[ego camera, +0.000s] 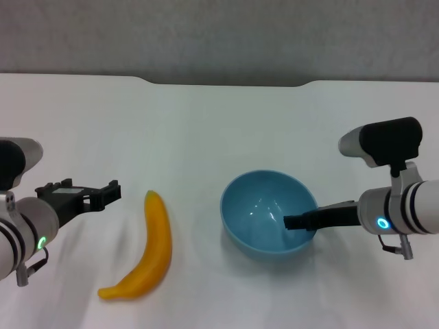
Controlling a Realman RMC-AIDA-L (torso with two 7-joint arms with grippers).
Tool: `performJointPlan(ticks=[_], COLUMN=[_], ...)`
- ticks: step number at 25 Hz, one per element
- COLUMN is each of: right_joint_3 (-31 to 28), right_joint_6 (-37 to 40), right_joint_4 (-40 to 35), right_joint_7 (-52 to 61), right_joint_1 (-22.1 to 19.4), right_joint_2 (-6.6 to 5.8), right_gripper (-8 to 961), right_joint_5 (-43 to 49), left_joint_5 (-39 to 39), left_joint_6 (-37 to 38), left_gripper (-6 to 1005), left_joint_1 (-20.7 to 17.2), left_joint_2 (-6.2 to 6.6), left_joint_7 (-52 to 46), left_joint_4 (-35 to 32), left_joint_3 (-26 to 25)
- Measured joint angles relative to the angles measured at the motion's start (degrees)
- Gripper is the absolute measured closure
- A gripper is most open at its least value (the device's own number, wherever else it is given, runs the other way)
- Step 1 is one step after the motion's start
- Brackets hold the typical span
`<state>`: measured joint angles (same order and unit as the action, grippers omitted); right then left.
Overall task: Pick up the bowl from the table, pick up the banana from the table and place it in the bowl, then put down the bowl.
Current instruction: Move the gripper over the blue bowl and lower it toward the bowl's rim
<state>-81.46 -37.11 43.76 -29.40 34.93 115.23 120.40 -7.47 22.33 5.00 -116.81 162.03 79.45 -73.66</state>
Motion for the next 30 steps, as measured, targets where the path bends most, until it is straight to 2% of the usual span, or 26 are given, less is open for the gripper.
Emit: performJointPlan(ticks=[7, 23, 26, 30], right_joint_3=[2.2, 2.7, 2.7, 2.7], right_joint_6=[1.3, 2.5, 2.7, 2.7], right_joint_4=[0.5, 1.5, 1.9, 2.6], right_joint_7=[0.1, -1.6, -2.0, -1.9], right_joint_1=[0.0, -1.0, -1.2, -1.8], right_joint_2=[0.0, -0.01, -0.01, -0.01], right_gripper=[156, 486, 727, 828], right_joint_5=[0.0, 0.3, 0.2, 0.1], left_joint_5=[0.0, 0.1, 0.1, 0.1], left_joint_6=[-0.1, -0.5, -0.5, -0.5], left_gripper=[106, 106, 106, 106], left_joint_1=[-0.1, -0.4, -0.4, -0.4], left_joint_2=[0.0, 0.0, 0.0, 0.0], left_joint_7=[-0.1, 0.0, 0.1, 0.1], left_joint_4=[0.0, -0.1, -0.2, -0.2], left_joint_3=[0.0, 0.0, 0.0, 0.0])
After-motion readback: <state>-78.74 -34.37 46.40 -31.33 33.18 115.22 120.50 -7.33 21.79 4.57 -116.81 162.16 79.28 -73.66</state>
